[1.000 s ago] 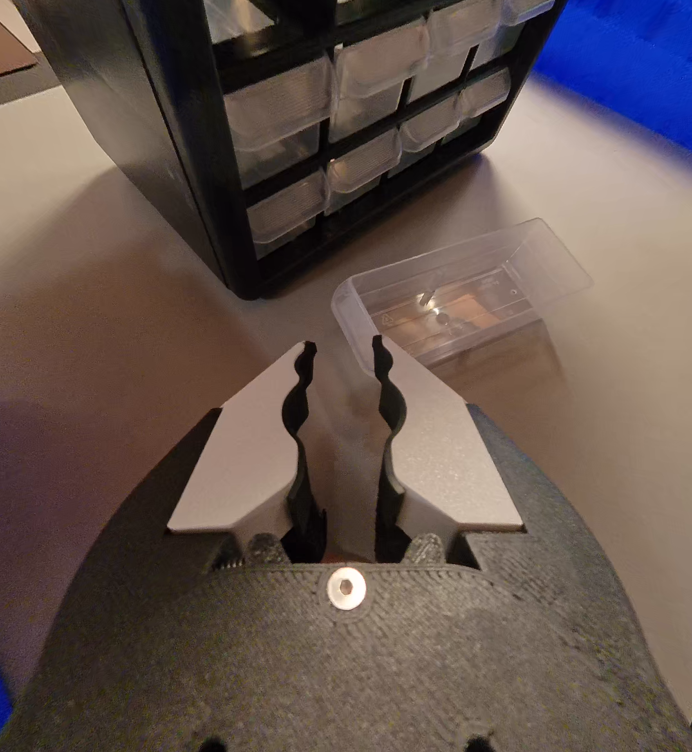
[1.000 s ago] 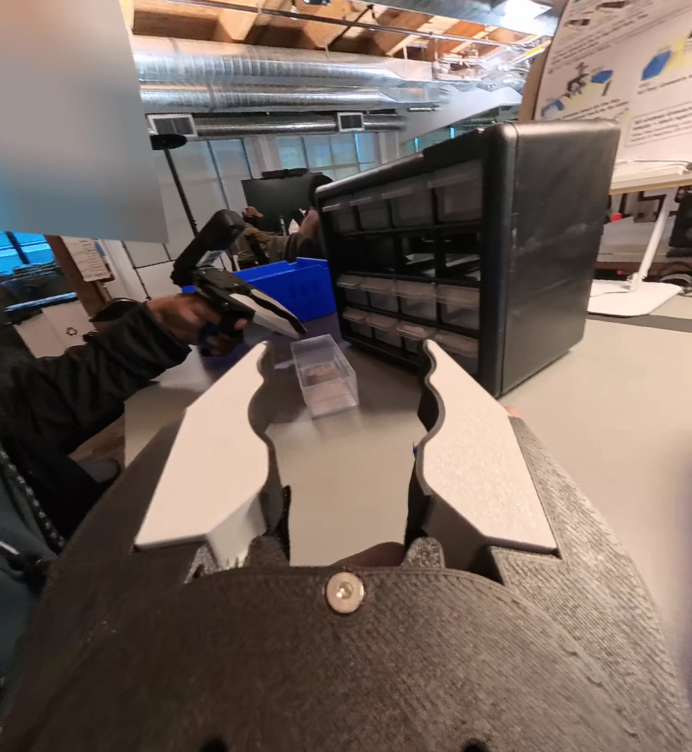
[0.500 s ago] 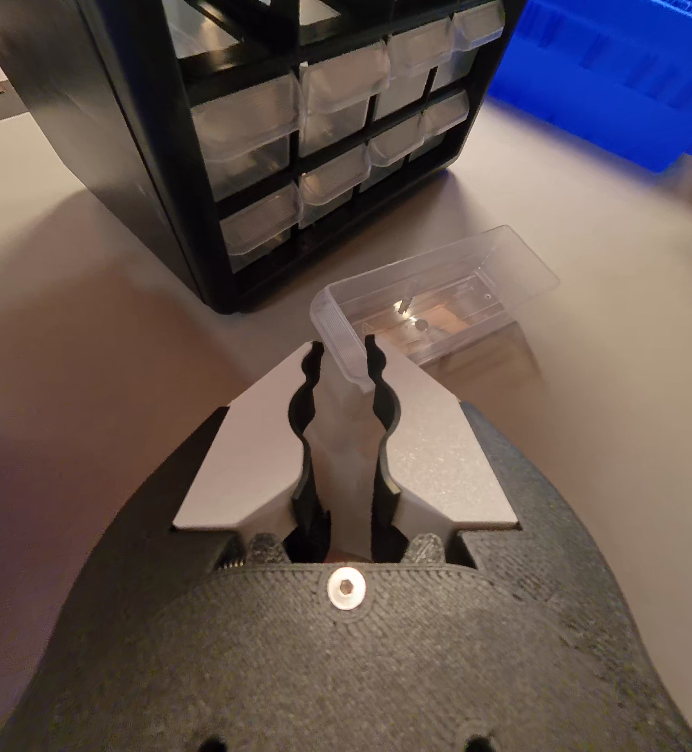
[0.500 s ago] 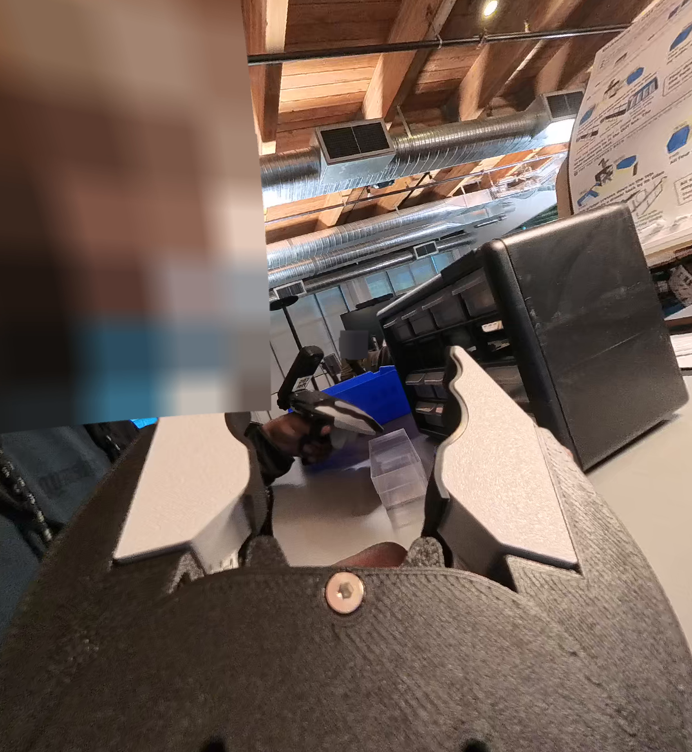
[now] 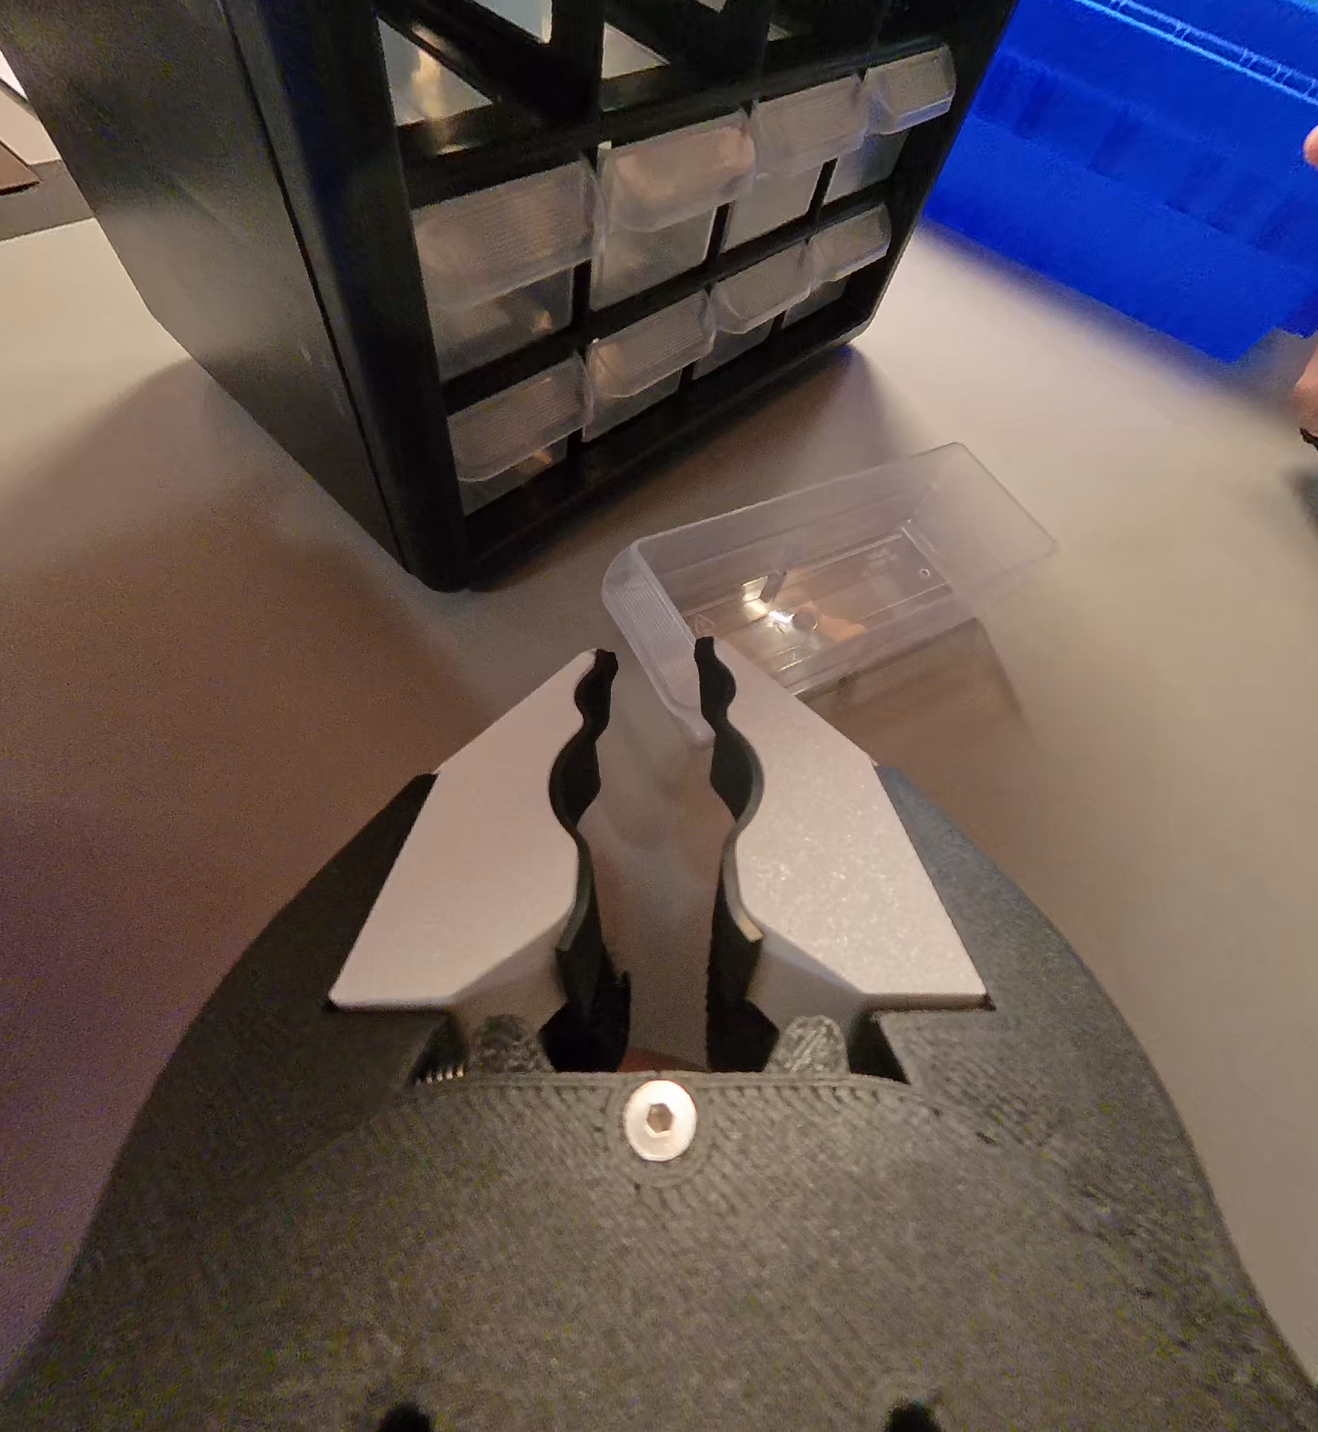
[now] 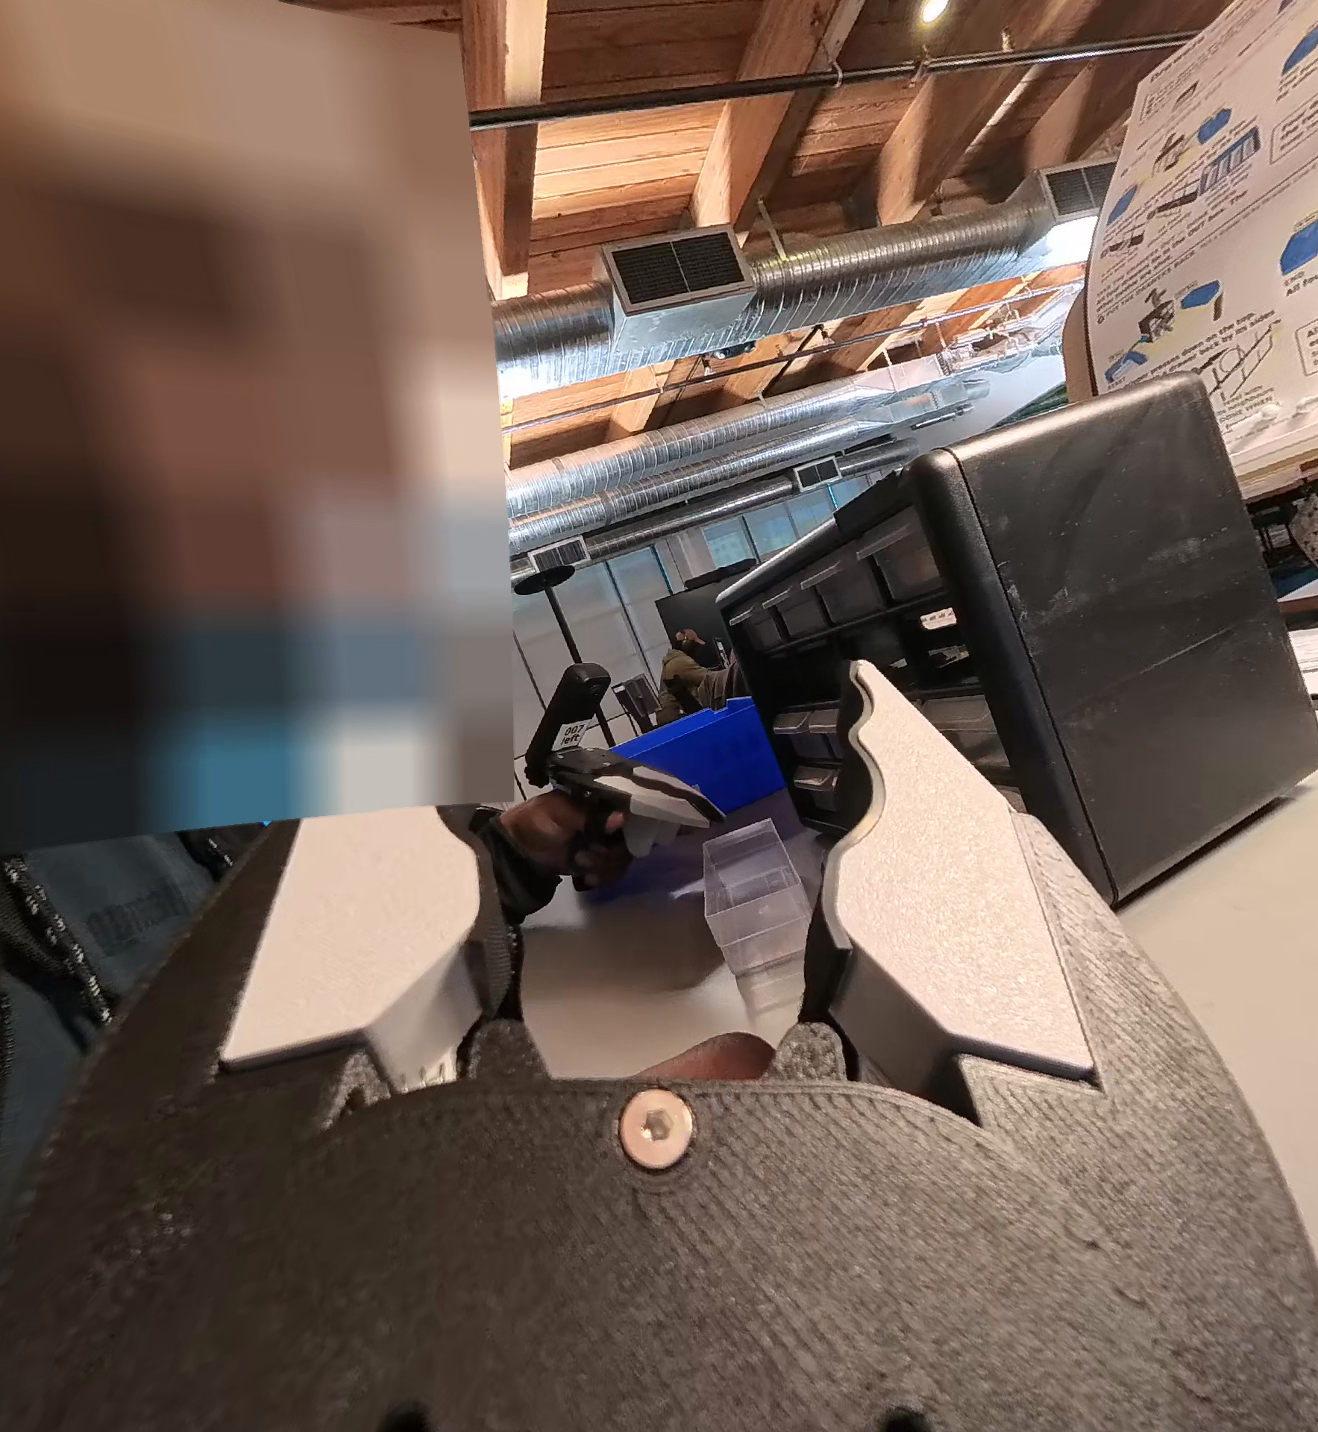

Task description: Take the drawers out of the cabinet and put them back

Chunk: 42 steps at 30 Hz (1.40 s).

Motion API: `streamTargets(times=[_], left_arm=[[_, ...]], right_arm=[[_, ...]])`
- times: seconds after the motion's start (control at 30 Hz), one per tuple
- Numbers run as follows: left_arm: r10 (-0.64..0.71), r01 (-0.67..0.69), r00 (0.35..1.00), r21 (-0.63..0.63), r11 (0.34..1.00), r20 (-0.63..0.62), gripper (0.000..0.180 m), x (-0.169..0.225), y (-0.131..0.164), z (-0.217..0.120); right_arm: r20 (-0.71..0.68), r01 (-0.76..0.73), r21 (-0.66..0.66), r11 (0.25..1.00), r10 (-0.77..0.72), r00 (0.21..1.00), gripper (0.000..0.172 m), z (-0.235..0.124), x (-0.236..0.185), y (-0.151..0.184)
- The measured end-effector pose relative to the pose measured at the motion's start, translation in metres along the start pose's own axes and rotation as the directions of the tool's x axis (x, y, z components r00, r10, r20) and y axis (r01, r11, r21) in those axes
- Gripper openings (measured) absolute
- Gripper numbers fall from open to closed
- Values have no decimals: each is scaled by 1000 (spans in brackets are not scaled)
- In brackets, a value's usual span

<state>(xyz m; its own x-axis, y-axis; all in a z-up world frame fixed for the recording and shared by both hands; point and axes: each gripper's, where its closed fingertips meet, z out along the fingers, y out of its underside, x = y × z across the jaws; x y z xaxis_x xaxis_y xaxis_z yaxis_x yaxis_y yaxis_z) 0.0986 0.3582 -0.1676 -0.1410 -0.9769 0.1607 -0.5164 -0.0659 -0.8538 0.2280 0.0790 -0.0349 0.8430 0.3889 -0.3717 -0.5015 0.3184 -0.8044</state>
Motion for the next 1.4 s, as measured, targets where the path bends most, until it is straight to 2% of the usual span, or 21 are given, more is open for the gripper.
streamTargets(times=[0.4,0.63,0.77,0.93,1.4], left_arm=[[-19,20,999,44,999,-34,15,4,-7,-2],[-16,16,1000,24,1000,-5,15,-3,-3,0],[-16,16,1000,24,1000,9,15,-6,-3,0],[-20,19,1000,37,999,10,15,-7,-5,0],[-15,15,1000,34,999,0,14,-4,-6,4]], right_arm=[[-14,62,-26,998,-63,998,86,1,-5,3],[-21,100,-73,992,-102,995,85,5,-5,13],[-28,112,-90,990,-115,993,88,7,-4,16],[-53,146,-109,983,-152,987,99,8,-2,19],[-44,177,-87,980,-182,982,96,6,-6,16]])
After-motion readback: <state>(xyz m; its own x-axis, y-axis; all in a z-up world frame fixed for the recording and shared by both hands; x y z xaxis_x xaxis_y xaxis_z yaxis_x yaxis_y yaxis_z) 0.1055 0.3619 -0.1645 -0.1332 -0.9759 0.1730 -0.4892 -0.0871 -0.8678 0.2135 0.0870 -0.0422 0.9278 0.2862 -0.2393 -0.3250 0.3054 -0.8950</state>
